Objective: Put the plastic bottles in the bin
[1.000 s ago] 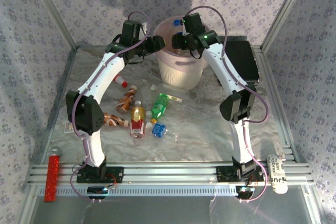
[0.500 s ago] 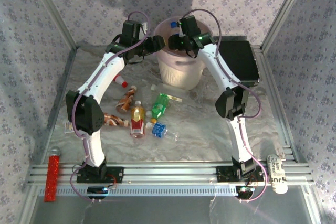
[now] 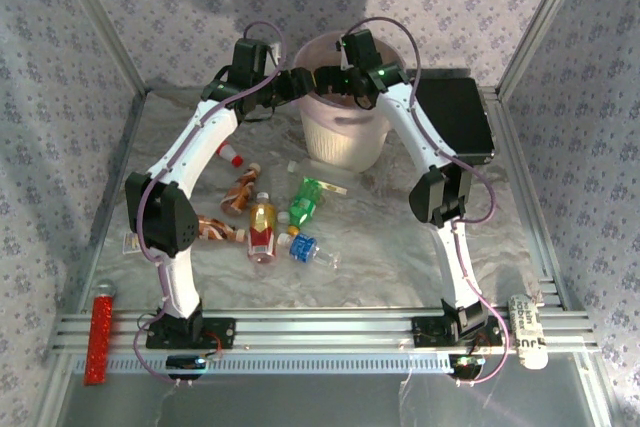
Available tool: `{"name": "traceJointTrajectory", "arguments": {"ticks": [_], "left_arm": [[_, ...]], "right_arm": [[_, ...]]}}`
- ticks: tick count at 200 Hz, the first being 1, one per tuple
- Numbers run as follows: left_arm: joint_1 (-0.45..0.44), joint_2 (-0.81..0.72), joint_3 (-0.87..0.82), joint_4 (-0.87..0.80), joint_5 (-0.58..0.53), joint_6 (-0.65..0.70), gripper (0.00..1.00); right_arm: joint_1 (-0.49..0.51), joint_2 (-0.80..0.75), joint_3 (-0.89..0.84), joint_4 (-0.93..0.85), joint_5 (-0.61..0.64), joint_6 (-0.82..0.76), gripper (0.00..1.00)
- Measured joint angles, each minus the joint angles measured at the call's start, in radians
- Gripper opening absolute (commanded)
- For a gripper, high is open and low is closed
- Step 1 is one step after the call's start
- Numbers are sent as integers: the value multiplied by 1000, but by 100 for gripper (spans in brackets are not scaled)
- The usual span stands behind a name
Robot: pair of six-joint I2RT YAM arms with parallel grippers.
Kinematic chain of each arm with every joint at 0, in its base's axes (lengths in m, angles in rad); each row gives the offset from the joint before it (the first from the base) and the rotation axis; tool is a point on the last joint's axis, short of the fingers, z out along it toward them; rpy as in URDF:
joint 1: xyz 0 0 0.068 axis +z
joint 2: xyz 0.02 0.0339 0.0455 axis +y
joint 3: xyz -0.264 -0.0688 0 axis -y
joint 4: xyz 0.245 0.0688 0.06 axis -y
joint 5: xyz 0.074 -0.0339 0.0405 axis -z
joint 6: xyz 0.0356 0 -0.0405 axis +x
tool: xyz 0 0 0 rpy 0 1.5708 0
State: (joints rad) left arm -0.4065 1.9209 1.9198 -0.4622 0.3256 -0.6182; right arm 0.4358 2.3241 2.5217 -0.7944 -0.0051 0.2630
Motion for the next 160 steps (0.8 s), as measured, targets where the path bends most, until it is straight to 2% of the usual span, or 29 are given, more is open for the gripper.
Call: {"name": "traceJointTrajectory", "arguments": {"ticks": [53,102,128,160], "left_arm": [[0,0,0,-3,0,0,61],[0,0,0,-3,0,0,62],[0,0,0,-3,0,0,61],[0,0,2,-6,0,0,61]], "right_arm": [[-5,-56,48,-132,-3,-26,99],[3,-295,32,-180,16,-90,99],[43,-487,-80,-183,40,-140,98],[156,-689,-290,-190,54,-217,95]]}}
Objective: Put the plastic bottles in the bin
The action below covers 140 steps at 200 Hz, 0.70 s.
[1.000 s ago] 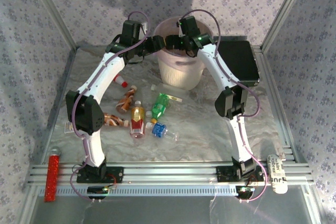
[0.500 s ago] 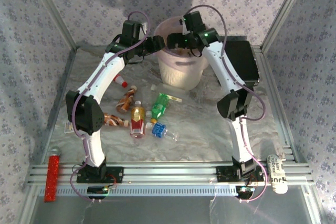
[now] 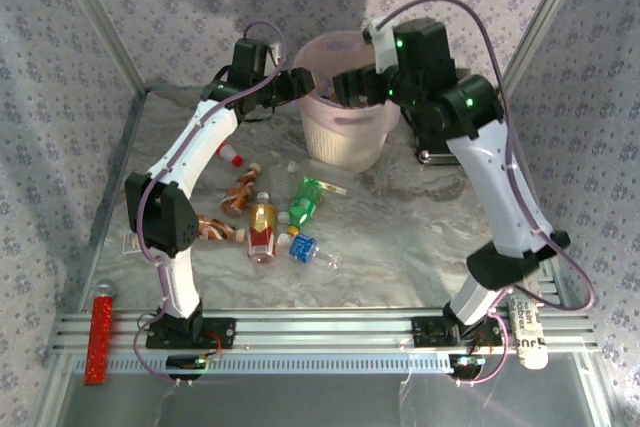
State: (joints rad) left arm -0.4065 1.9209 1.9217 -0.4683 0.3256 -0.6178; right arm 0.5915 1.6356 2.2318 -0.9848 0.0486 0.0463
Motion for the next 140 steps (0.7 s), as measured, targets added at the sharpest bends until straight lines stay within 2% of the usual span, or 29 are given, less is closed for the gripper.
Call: {"name": "traceJointTrajectory", "arguments": {"ticks": [75,103,140], "left_arm": [[0,13,16,-7,3,0,61],[0,13,17,-8,3,1,61],[0,13,17,-9,3,8,62]], "right_arm": [[363,-246,-613,32,-2,-166,94],[437,-238,-772,64,0,-189,94],[486,-156,-877,118,-1,-195,96]]}}
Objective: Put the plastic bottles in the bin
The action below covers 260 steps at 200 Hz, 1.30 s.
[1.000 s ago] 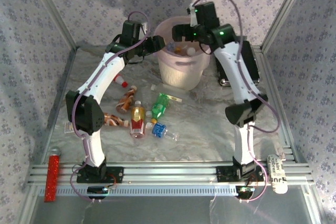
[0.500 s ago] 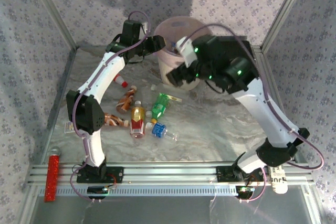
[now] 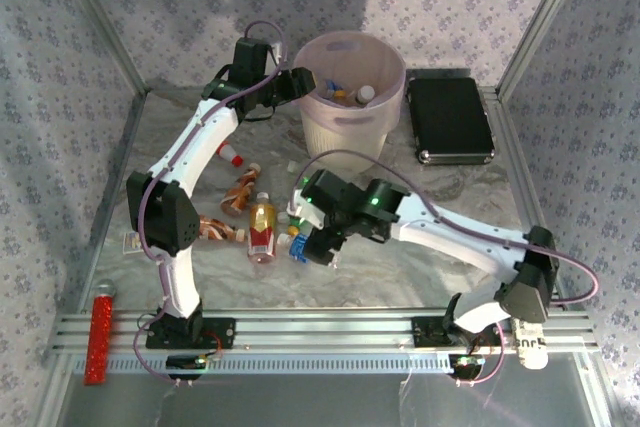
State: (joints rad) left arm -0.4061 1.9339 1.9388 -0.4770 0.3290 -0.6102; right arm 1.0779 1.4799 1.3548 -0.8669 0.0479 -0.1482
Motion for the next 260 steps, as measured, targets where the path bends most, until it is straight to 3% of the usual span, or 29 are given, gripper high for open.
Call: {"name": "traceJointTrajectory", "arguments": {"ticks": [160,260], "left_arm": [[0,0,7,-19,0,19,61],[0,0,7,-19,0,19,61]], "right_arm": [[-22,401,-68,164,-78,-63,98],[-24,387,-70,168,-50,-43,69]]}}
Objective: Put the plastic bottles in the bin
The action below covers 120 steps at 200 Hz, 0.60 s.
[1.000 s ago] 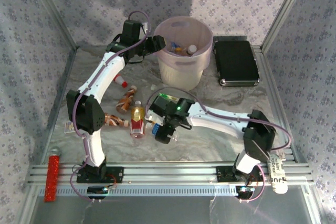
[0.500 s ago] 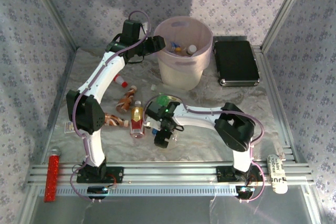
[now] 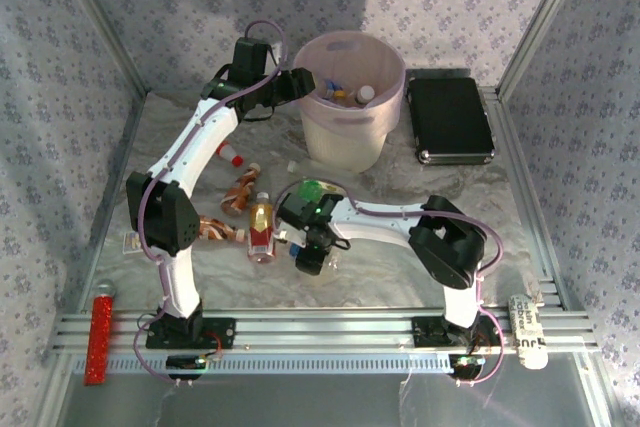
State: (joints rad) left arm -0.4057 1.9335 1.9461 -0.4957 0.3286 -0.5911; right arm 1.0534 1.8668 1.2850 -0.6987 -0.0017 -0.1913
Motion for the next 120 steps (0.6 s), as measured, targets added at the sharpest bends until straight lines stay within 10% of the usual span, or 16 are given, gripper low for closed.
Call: {"name": "traceJointTrajectory", "arguments": {"ticks": [120], "left_arm": [[1,0,0,0,0,0,61]], "right_arm": [[-36,-281,60,-189,-4,8,60]]}}
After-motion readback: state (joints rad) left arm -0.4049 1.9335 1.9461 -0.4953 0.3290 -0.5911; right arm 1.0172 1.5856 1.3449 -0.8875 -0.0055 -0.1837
